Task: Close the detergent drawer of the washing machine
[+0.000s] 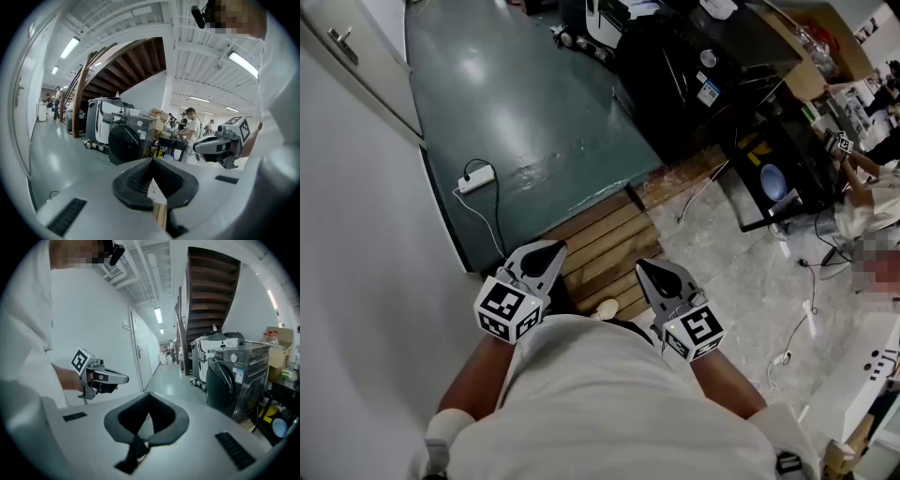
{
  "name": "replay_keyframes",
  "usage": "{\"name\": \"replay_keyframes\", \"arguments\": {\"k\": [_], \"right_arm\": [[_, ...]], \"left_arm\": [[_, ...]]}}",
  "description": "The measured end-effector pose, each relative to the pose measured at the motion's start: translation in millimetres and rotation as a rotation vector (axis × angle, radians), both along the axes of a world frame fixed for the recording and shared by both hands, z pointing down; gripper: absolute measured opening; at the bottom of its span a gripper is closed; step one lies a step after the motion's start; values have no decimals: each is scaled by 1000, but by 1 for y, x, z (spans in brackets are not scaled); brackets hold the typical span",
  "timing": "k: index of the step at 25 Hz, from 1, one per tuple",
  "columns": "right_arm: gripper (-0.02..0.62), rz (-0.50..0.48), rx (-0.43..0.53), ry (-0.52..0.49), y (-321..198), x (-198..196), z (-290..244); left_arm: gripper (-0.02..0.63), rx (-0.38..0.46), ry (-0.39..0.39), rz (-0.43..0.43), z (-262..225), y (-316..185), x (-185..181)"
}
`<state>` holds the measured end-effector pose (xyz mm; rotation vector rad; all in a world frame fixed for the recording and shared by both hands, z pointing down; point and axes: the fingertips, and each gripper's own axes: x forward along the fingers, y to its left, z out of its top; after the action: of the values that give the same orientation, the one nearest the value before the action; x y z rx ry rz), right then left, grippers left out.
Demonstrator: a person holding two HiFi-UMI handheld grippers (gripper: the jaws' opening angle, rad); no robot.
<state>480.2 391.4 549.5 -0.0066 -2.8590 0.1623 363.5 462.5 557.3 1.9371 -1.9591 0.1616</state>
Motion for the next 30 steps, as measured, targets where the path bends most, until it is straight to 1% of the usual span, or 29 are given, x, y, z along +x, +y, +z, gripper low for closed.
{"name": "replay_keyframes", "arguments": {"k": [4, 5, 6, 7, 10, 11, 15, 19, 23, 24, 25, 30], "right_arm": [[3, 11, -26, 9, -7, -5, 6], [3, 9, -28, 11, -8, -7, 8], [4, 8, -27, 13, -9, -10, 9], [5, 6, -26, 16, -11, -13, 10], [5, 1, -37, 25, -14, -26, 12], [4, 0, -40, 27, -15, -33, 13], [4, -10, -51, 51, -22, -66, 21], [4, -19, -42, 90, -33, -114, 29], [4, 4, -43, 111, -46, -178, 20], [4, 12, -49, 112, -49, -195, 15], [5, 20, -55, 114, -52, -211, 9], [5, 21, -73, 133, -51, -286, -23]], "left_arm": [[-5, -2, -5, -18, 4, -6, -9], [9, -2, -6, -22, 5, -7, -11], [50, -2, -6, -26, 5, -9, -15], [76, -2, -6, -30, 5, -11, -19], [128, 1, 1, -47, 6, -18, -37], [142, 4, 2, -52, 6, -20, -46], [155, 9, 15, -65, 11, -35, -88], [156, 20, 15, -71, 16, -50, -144], [160, 23, 25, -70, 13, -63, -212], [173, 22, 23, -66, 9, -66, -229], [184, 21, 19, -59, 4, -69, -244], [185, -6, -12, 11, -25, -75, -308]]}}
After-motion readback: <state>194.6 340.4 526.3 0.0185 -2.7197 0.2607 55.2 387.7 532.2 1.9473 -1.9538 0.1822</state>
